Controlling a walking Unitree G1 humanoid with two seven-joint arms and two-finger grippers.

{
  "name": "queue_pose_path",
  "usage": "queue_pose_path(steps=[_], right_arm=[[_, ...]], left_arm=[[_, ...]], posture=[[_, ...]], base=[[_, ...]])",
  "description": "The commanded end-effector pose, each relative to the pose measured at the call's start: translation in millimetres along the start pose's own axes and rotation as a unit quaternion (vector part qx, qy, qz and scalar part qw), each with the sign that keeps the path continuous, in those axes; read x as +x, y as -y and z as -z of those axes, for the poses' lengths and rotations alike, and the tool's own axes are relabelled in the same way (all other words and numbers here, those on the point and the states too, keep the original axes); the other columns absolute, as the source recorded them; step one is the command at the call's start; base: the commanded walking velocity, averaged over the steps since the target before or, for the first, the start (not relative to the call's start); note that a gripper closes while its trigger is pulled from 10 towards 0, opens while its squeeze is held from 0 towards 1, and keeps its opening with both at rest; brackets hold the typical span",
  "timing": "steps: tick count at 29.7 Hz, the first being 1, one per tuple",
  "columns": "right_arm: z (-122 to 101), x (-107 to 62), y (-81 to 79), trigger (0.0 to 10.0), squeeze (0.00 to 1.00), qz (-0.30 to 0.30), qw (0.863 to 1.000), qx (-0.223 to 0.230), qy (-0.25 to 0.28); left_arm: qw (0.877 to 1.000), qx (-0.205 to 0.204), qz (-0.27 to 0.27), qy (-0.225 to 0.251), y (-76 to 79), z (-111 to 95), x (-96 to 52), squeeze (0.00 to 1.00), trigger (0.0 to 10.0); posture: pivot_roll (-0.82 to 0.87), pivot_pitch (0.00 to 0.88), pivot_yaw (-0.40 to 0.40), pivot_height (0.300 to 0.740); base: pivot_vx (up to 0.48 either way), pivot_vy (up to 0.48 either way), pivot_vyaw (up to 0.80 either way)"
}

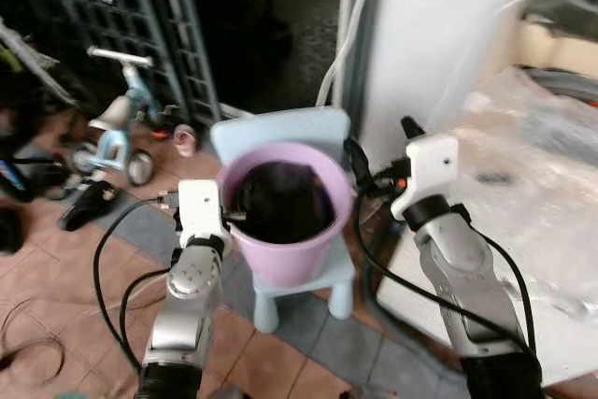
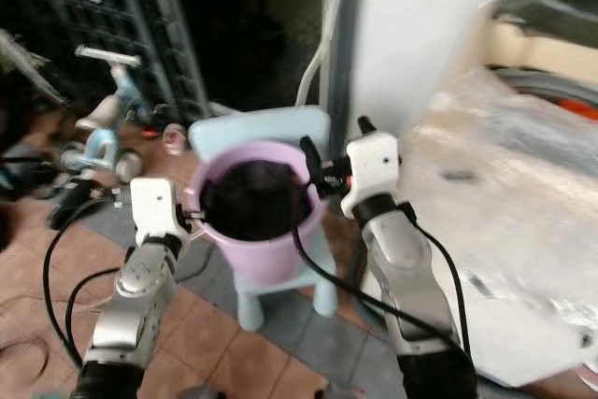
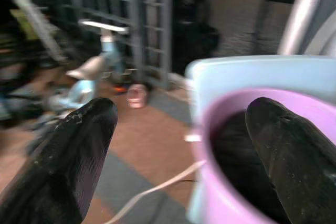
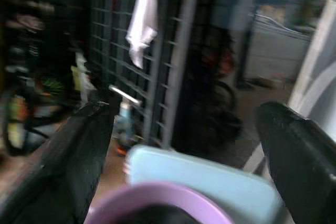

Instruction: Clothes washing

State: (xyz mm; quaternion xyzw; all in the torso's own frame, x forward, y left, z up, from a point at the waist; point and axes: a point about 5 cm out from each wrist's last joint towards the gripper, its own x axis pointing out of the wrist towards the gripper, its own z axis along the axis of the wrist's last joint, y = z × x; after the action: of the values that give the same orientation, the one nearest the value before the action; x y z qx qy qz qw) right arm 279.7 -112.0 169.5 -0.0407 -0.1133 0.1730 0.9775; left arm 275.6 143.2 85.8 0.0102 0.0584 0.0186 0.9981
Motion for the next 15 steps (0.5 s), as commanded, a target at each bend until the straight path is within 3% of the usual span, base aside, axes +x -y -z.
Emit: queue_pose_path(steps=[1,4,5,6,7,11,15], right_arm=[[-1.2,-0.8,2.2,10.0,1.0,-0.001,1.0,-0.007,0.0],[1.9,-0.9,2.4,10.0,1.0,0.0,1.0,-0.005,-0.009],[8.8,-2.5,3.0,10.0,0.77,0.001,1.0,-0.012,-0.027],[13.4,-3.6,3.7,10.0,0.77,0.003,0.999,-0.017,-0.04],[18.2,-4.9,4.8,10.0,0.0,0.007,0.998,-0.022,-0.053],[45.8,-15.9,14.2,10.0,0.0,0.042,0.991,-0.028,-0.12],[59.0,-24.5,21.4,10.0,0.0,0.067,0.986,-0.026,-0.15]], left_arm=[[1.0,0.003,-0.002,0.008,1.7,-3.0,0.0,0.0,10.0],[1.0,0.007,-0.022,0.005,-5.0,-1.1,-0.2,0.0,10.0],[1.0,0.005,-0.024,0.005,-8.6,-0.2,-0.6,0.0,10.0],[1.0,0.003,-0.023,0.006,-10.1,0.1,-0.8,0.0,10.0],[1.0,0.003,-0.022,0.005,-10.2,0.4,-0.9,0.0,10.0],[1.0,0.004,-0.016,0.001,-10.1,2.9,-1.7,0.0,10.0],[1.0,0.004,-0.017,-0.001,-10.9,4.1,-2.5,0.0,10.0]], posture=[[-0.08,0.0,0.025,0.74],[-0.08,0.0,0.024,0.74],[-0.08,0.0,0.024,0.74],[-0.08,0.0,0.023,0.74],[-0.08,0.0,0.023,0.74],[-0.08,0.0,0.02,0.74],[-0.07,0.0,0.018,0.74]], base=[[0.0,0.0,0.0],[0.0,0.0,0.0],[0.0,0.0,0.0],[0.0,0.0,0.0],[0.0,0.0,0.0],[0.0,0.0,0.0],[0.0,0.0,0.0]])
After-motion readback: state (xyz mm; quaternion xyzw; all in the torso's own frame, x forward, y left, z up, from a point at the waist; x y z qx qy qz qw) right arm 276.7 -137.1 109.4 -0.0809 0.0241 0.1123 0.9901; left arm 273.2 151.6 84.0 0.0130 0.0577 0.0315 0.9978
